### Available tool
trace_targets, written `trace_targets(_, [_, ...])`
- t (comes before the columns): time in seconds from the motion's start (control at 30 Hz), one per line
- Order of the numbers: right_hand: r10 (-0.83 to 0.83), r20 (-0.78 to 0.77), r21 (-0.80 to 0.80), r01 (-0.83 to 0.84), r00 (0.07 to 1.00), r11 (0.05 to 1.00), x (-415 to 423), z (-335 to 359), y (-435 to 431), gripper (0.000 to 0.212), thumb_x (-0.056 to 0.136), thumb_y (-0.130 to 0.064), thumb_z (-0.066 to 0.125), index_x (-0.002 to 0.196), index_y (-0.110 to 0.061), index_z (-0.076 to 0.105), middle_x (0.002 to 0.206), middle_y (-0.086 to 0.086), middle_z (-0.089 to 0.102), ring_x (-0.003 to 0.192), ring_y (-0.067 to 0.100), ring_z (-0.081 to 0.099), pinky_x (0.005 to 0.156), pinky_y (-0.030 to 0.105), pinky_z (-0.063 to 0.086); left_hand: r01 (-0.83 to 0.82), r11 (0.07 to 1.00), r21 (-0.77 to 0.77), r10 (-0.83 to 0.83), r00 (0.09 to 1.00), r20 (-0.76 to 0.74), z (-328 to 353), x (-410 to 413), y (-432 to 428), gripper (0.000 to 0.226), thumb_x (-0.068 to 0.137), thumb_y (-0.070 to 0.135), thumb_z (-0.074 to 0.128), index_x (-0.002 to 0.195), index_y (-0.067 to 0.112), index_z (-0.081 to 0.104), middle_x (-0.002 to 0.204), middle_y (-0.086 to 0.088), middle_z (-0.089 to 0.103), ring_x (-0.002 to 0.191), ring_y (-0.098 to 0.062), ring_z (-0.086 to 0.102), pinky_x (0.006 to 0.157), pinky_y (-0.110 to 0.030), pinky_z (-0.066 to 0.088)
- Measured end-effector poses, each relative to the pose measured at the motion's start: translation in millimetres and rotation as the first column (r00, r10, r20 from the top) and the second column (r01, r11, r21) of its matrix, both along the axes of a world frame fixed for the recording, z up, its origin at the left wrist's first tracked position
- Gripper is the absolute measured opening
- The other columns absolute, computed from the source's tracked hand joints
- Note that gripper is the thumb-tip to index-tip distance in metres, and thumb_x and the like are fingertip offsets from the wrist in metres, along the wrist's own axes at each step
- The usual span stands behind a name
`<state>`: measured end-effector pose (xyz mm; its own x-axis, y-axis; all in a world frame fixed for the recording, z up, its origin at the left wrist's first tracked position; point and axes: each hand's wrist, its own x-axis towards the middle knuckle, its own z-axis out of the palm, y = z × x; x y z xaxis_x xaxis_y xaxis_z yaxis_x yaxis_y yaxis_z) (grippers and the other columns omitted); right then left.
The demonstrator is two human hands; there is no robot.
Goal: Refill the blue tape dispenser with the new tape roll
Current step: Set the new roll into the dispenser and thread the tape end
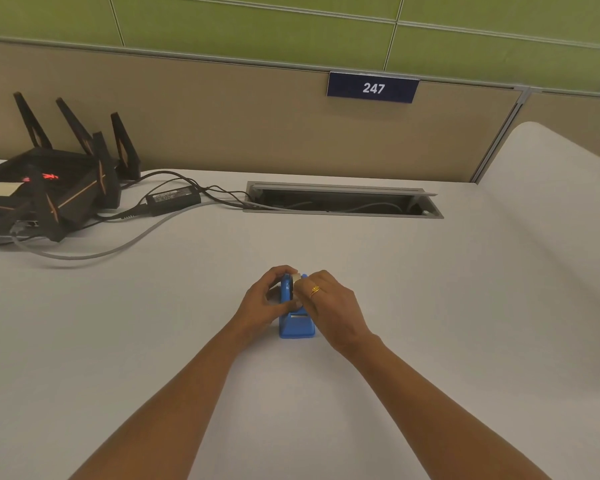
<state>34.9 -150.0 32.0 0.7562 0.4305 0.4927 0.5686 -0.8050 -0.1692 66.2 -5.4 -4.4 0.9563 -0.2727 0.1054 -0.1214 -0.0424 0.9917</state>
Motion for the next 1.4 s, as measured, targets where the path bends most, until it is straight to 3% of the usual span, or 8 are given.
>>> trace_targets(0.13, [-0.090, -0.232, 0.283, 0.156, 0.969, 0.946, 0.2, 4.3, 7.3, 0.007, 0.083, -0.010, 0.063, 0.088, -0.007, 0.059, 0.083, 0.008, 0.064, 0.073, 0.022, 0.059, 0.063, 0.026, 0.048, -0.006, 1.000, 0.002, 0.006, 1.000, -0.004, 1.5, -1.4, 0.0, 0.050, 0.073, 0.002, 0.069, 0.099, 0.040, 0.050, 0.110, 0.018, 0.055, 0.110, -0.008, 0.052, 0.082, -0.008, 0.047])
trace_targets(0.37, [0.005, -0.486, 0.546, 0.299, 0.874, 0.783, 2.1, 7.8, 5.7, 0.026, 0.077, -0.005, 0.067, 0.085, -0.018, 0.046, 0.070, -0.013, 0.057, 0.068, 0.000, 0.056, 0.057, 0.003, 0.042, 0.003, 1.000, -0.005, -0.003, 1.000, 0.002, 3.4, -0.9, -1.2, 0.048, 0.072, 0.002, 0.070, 0.099, 0.037, 0.051, 0.108, 0.017, 0.055, 0.102, -0.005, 0.055, 0.077, -0.007, 0.047])
trace_targets(0.63, [-0.010, -0.507, 0.557, 0.336, 0.862, 0.760, 0.6, 7.9, 4.7, 0.026, 0.075, -0.009, 0.072, 0.081, -0.015, 0.048, 0.073, -0.005, 0.061, 0.066, 0.003, 0.057, 0.058, 0.009, 0.043, 0.014, 1.000, 0.018, -0.013, 0.999, -0.036, 8.4, -2.0, 2.1, 0.025, 0.092, 0.009, 0.042, 0.106, 0.027, 0.052, 0.113, 0.006, 0.056, 0.107, -0.004, 0.051, 0.089, -0.007, 0.042])
trace_targets(0.73, [-0.013, -0.514, 0.533, 0.331, 0.858, 0.779, -1.1, 8.1, 5.4, 0.024, 0.078, -0.008, 0.069, 0.081, -0.016, 0.047, 0.076, -0.004, 0.061, 0.066, 0.006, 0.056, 0.066, 0.016, 0.045, 0.010, 0.999, 0.041, -0.008, 0.999, -0.045, 8.8, -2.1, 2.4, 0.026, 0.095, 0.015, 0.036, 0.114, 0.026, 0.050, 0.124, 0.000, 0.054, 0.117, -0.012, 0.048, 0.101, -0.019, 0.036])
trace_targets(0.9, [-0.009, -0.524, 0.527, 0.332, 0.852, 0.782, -3.0, 9.0, 8.4, 0.022, 0.080, -0.007, 0.066, 0.082, -0.015, 0.046, 0.078, -0.002, 0.061, 0.068, 0.010, 0.057, 0.069, 0.023, 0.050, 0.184, 0.982, 0.048, -0.176, 0.976, -0.130, 12.0, -2.5, 8.5, 0.058, 0.063, 0.038, 0.068, 0.116, 0.041, 0.045, 0.133, 0.001, 0.047, 0.123, -0.013, 0.046, 0.103, -0.029, 0.038])
trace_targets(1.07, [-0.018, -0.530, 0.524, 0.345, 0.848, 0.779, -2.7, 9.8, 8.5, 0.023, 0.080, -0.005, 0.065, 0.081, -0.016, 0.045, 0.078, 0.000, 0.062, 0.069, 0.011, 0.057, 0.067, 0.014, 0.045, 0.265, 0.936, 0.232, -0.254, 0.964, -0.077, 8.2, 2.3, 14.8, 0.093, 0.042, 0.033, 0.083, 0.118, 0.051, 0.033, 0.137, 0.008, 0.037, 0.124, -0.007, 0.041, 0.103, -0.025, 0.038])
trace_targets(1.27, [-0.061, -0.540, 0.488, 0.371, 0.839, 0.790, -4.6, 6.4, 7.7, 0.022, 0.081, -0.007, 0.064, 0.079, -0.016, 0.045, 0.077, -0.004, 0.061, 0.060, -0.002, 0.052, 0.055, 0.003, 0.039, 0.219, 0.917, 0.333, -0.250, 0.967, 0.052, -1.6, 2.7, 14.8, 0.095, 0.045, 0.035, 0.082, 0.123, 0.051, 0.029, 0.137, 0.008, 0.040, 0.123, -0.010, 0.045, 0.105, -0.027, 0.038])
trace_targets(1.4, [-0.070, -0.529, 0.493, 0.373, 0.846, 0.786, -6.9, 7.8, 8.7, 0.021, 0.082, -0.008, 0.064, 0.080, -0.015, 0.044, 0.077, -0.003, 0.060, 0.066, 0.009, 0.055, 0.058, 0.007, 0.038, 0.218, 0.917, 0.335, -0.251, 0.966, 0.058, -1.8, 2.8, 14.8, 0.094, 0.047, 0.033, 0.080, 0.123, 0.050, 0.029, 0.136, 0.010, 0.039, 0.122, -0.005, 0.044, 0.102, -0.015, 0.036])
